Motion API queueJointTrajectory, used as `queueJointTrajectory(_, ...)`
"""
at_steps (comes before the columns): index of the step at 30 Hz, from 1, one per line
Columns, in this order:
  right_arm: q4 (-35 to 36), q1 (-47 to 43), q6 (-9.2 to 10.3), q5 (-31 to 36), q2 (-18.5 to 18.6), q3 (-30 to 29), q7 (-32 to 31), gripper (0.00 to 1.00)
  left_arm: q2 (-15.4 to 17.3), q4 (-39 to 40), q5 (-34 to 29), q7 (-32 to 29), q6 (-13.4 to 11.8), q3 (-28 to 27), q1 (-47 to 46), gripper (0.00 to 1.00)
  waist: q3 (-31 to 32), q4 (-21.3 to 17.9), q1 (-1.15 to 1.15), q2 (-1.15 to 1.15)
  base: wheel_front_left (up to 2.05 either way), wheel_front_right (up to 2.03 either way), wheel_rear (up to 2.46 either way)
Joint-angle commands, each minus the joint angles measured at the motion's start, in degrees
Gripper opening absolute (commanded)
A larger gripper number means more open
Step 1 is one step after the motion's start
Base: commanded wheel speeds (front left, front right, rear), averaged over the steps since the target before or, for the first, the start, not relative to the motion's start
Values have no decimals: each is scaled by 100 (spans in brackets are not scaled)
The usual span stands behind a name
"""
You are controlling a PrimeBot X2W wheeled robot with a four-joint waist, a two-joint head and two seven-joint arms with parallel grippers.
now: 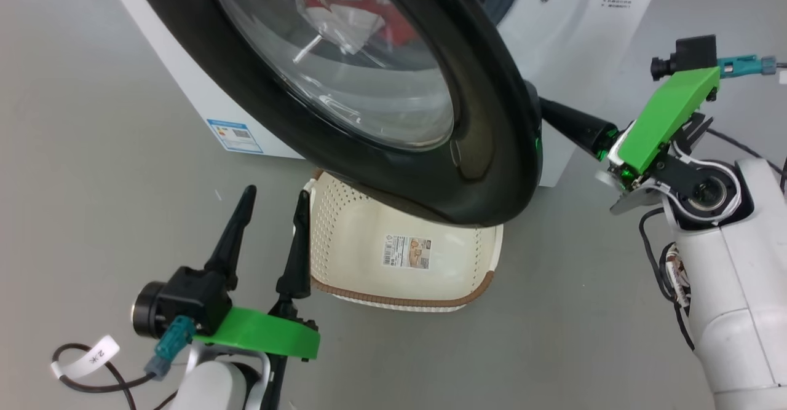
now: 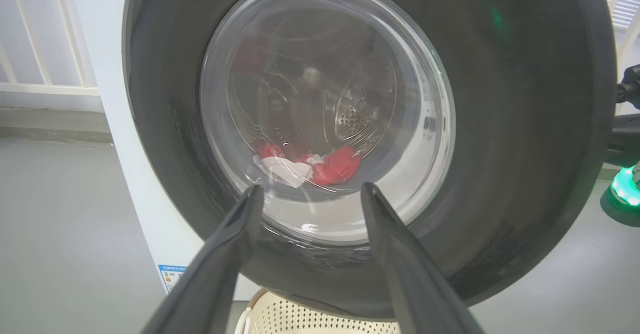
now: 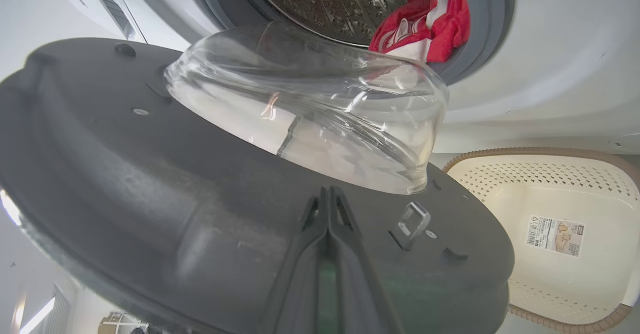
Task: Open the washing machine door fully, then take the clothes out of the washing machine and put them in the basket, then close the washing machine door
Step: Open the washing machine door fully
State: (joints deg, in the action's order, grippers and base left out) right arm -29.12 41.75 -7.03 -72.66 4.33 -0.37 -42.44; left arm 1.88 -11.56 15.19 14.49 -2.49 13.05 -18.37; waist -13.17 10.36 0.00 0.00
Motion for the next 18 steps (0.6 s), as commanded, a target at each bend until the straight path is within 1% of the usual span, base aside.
queueJointTrajectory(1,277,-80,-46,-142,-142,193,-58,0,99,143,-40,51,2,-202,37,100,86,74,0,0,0,0,0)
queueJointTrajectory(11,538,-435,-46,-388,-145,506,-102,0,99,155,-47,51,26,-253,194,100,296,249,0,0,0,0,0)
queueJointTrajectory(18,855,-659,-46,-490,-145,747,-217,0,99,184,-34,51,13,-290,258,100,382,346,0,0,0,0,0)
